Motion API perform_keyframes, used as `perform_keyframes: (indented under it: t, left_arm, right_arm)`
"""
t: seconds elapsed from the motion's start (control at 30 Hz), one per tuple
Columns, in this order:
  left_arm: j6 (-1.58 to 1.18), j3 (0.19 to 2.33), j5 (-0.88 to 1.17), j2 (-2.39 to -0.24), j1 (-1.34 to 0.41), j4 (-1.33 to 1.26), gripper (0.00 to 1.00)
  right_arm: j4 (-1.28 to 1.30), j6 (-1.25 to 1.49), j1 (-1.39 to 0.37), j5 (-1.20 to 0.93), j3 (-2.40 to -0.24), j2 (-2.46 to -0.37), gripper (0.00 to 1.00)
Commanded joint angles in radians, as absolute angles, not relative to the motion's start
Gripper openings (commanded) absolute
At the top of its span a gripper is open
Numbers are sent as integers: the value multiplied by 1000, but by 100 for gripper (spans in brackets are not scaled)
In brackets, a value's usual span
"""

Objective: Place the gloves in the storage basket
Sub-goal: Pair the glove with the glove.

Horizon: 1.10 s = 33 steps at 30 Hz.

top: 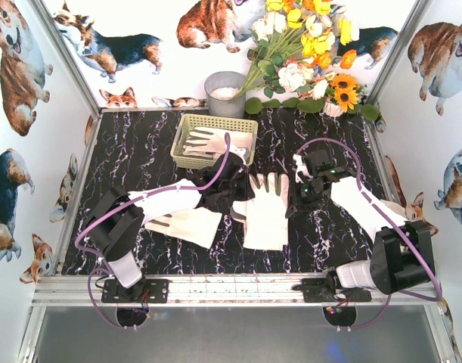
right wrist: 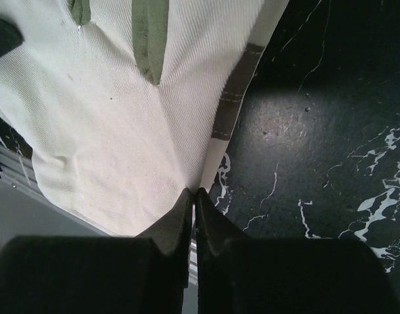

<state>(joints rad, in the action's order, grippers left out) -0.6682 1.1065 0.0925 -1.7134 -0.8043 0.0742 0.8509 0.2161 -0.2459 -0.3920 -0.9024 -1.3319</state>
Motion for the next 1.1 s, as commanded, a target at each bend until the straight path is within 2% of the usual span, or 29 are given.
perform_keyframes:
  t: [0.0, 1.07]
  left_arm:
    - [-638, 1138, 41, -1744, -798, 115, 0]
    - [-614, 1207, -23, -1890, -802, 204, 0]
  right_arm:
    - [797, 214, -239, -335, -898, -1321, 0]
    - [737, 241, -249, -400, -871, -1510, 0]
